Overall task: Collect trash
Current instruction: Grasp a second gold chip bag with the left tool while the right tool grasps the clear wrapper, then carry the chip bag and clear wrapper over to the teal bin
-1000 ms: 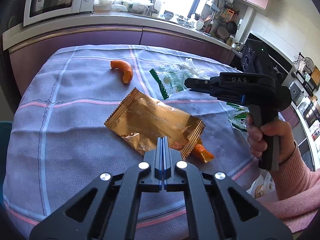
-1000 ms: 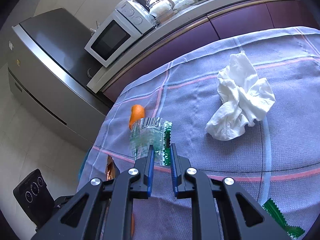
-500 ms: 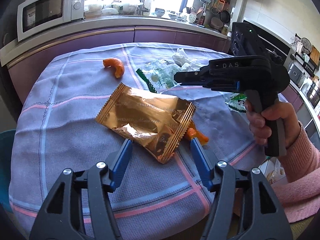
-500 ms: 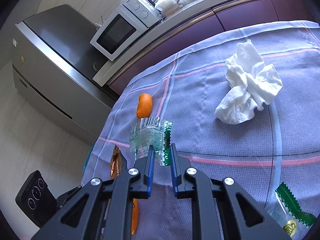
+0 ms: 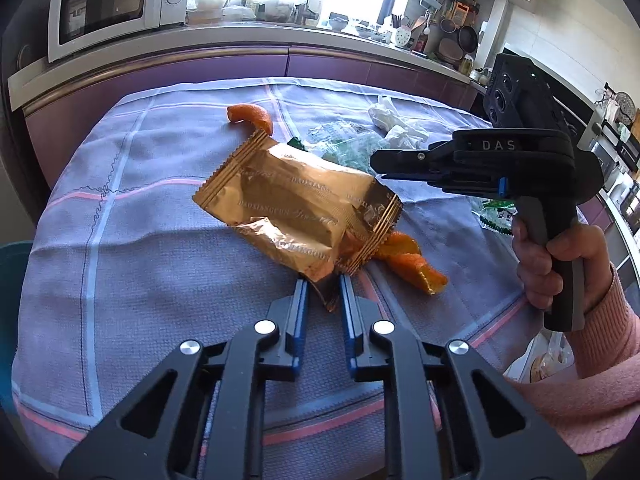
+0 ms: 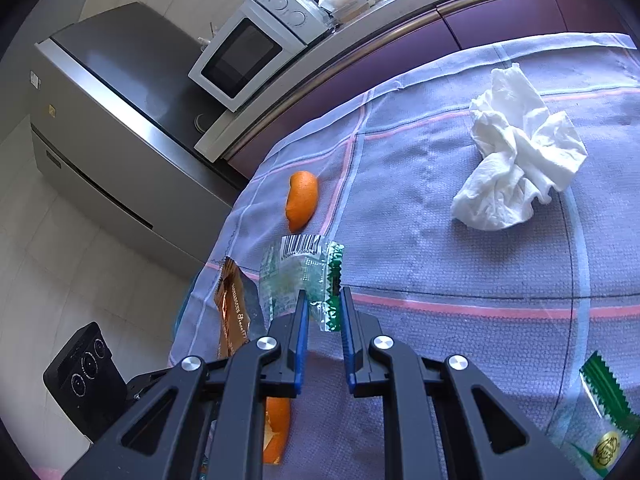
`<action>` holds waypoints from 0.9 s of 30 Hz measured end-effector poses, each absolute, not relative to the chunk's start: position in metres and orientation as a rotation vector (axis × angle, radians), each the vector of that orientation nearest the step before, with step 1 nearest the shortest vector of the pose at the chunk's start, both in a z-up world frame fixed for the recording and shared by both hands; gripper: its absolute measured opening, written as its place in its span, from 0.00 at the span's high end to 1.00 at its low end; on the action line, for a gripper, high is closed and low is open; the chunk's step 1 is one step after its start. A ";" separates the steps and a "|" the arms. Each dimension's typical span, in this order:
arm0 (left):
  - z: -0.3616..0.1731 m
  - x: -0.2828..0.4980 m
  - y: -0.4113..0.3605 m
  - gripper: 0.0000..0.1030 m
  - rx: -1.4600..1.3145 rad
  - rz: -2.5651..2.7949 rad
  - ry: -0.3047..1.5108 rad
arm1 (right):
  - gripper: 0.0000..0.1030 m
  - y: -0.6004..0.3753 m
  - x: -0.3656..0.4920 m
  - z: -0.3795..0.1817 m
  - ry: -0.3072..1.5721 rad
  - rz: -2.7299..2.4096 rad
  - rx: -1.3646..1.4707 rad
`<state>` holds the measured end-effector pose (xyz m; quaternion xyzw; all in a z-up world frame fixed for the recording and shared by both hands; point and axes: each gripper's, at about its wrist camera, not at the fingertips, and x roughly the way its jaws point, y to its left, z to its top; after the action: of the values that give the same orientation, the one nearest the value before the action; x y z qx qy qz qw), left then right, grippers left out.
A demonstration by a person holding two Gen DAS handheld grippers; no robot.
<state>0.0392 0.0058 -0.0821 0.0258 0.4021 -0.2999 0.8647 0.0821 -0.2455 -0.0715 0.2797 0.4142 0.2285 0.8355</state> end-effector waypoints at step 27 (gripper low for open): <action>-0.052 0.014 0.080 0.91 -0.028 -0.461 0.751 | 0.87 -0.206 0.091 -0.040 0.838 0.585 0.523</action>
<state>0.0142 0.0797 -0.0522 -0.0135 0.3634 -0.2232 0.9044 0.0909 -0.2055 -0.0400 0.2472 0.3962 0.2768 0.8398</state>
